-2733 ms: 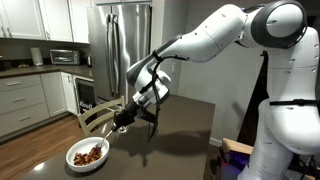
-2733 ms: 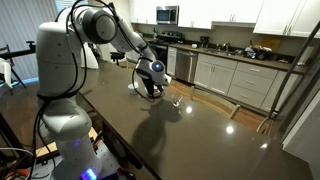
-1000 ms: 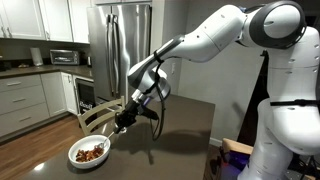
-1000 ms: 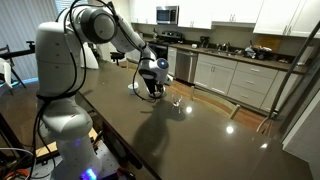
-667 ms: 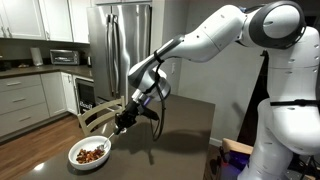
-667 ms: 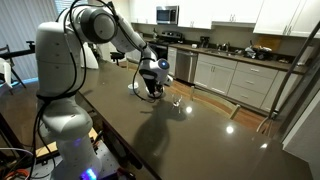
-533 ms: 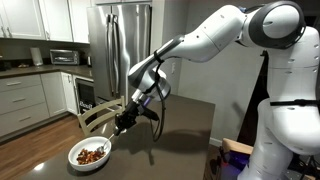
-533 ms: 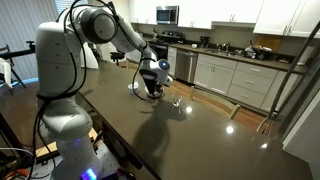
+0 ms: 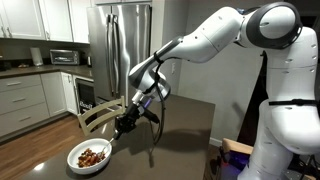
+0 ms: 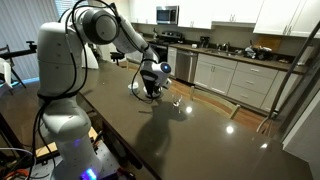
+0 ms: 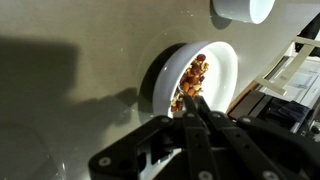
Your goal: Pick up the spoon, scoop some contents from the bowl and put them in the white cup.
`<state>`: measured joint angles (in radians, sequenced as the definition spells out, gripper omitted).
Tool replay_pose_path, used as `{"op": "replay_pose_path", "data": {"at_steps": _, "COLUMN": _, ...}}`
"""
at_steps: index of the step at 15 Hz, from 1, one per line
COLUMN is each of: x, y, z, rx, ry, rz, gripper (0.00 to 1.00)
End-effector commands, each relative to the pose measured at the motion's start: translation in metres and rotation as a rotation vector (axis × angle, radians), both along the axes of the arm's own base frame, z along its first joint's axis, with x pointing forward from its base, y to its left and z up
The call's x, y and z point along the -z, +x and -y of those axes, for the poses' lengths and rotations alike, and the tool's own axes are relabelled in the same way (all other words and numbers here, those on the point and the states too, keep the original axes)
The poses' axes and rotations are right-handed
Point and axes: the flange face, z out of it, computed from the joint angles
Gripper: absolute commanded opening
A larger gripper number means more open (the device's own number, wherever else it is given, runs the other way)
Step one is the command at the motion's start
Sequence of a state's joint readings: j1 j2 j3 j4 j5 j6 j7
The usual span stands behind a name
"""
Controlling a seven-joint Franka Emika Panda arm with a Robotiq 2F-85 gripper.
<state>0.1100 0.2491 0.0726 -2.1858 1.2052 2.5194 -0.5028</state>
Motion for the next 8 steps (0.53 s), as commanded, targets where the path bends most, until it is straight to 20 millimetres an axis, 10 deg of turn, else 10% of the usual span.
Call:
{"op": "replay_pose_path", "data": {"at_steps": 1, "x": 0.0046, "y": 0.0047, "z": -0.0016, "rx": 0.013, "ry": 0.105, "rz": -0.018, "gripper": 0.04}}
{"op": "replay_pose_path", "data": {"at_steps": 8, "x": 0.0137, "y": 0.0039, "z": -0.0043, "rx": 0.051, "ry": 0.215, "rz": -0.039, "gripper": 0.04}}
